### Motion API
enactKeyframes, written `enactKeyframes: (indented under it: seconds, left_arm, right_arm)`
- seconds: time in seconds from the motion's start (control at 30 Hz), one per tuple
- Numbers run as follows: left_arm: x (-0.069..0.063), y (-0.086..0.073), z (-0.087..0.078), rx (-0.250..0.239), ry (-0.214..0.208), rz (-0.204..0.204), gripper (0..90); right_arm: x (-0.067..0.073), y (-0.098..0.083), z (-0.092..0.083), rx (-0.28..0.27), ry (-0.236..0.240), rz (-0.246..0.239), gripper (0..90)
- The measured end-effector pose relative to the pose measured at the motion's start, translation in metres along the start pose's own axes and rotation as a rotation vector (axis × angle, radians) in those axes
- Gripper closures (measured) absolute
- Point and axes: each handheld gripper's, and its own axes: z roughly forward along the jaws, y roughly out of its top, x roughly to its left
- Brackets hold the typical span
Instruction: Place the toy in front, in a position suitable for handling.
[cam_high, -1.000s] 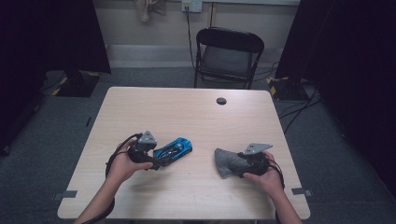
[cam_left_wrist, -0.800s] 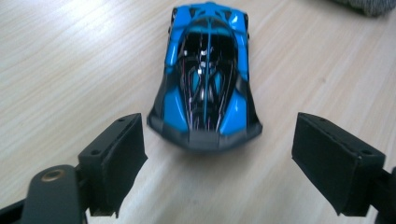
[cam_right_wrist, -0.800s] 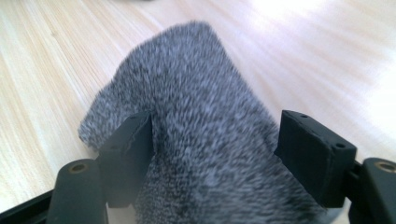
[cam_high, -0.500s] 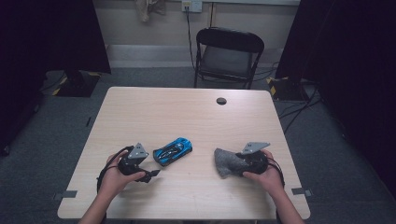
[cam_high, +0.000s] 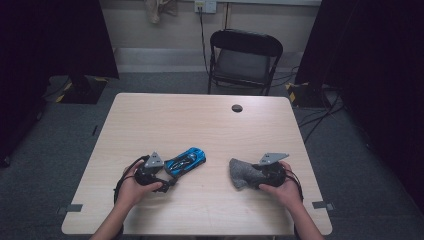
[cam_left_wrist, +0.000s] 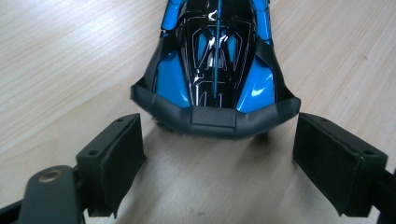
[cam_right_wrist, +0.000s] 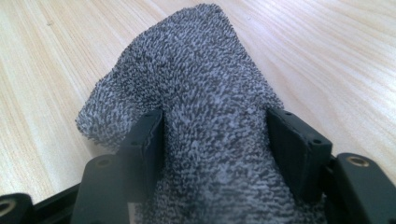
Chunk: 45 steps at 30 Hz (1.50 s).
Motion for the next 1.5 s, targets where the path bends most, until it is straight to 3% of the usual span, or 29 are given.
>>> enactKeyframes:
  seconds: [0.17,0.5,0.8,0.9,0.97,1.0,1.2,1.37,1.5]
  left_arm:
    - [0.003,0.002,0.006,-0.02,0.018,-0.008,15.6]
    - [0.002,0.008,0.012,-0.003,0.017,-0.008,9.3]
    - [-0.001,0.01,0.016,0.014,0.026,-0.016,2.1]
    - [-0.003,0.01,0.015,-0.006,0.011,-0.006,6.5]
    - [-0.003,0.01,0.013,-0.023,0.028,-0.021,20.4]
    - [-0.003,0.009,0.013,-0.029,0.037,-0.033,23.2]
    - [-0.003,0.009,0.012,-0.034,0.039,-0.032,23.8]
    - [-0.003,0.009,0.012,-0.034,0.036,-0.032,24.2]
    - [-0.003,0.009,0.012,-0.033,0.036,-0.031,24.2]
  right_arm:
    - [0.0,-0.001,0.0,-0.009,0.002,0.002,38.0]
    - [0.0,-0.002,0.001,-0.013,0.0,0.002,38.8]
    - [-0.001,-0.001,0.0,-0.005,-0.011,0.018,45.5]
    - [0.0,0.0,0.0,-0.002,-0.015,0.018,46.2]
    - [0.0,0.0,0.0,-0.001,-0.02,0.021,50.7]
    - [-0.001,0.0,-0.001,-0.001,-0.024,0.018,52.9]
    - [0.001,0.005,-0.003,0.01,-0.031,-0.001,63.0]
    - [0.001,0.014,-0.007,-0.006,-0.027,0.026,65.8]
    - [0.006,0.038,-0.008,-0.006,-0.017,-0.005,66.6]
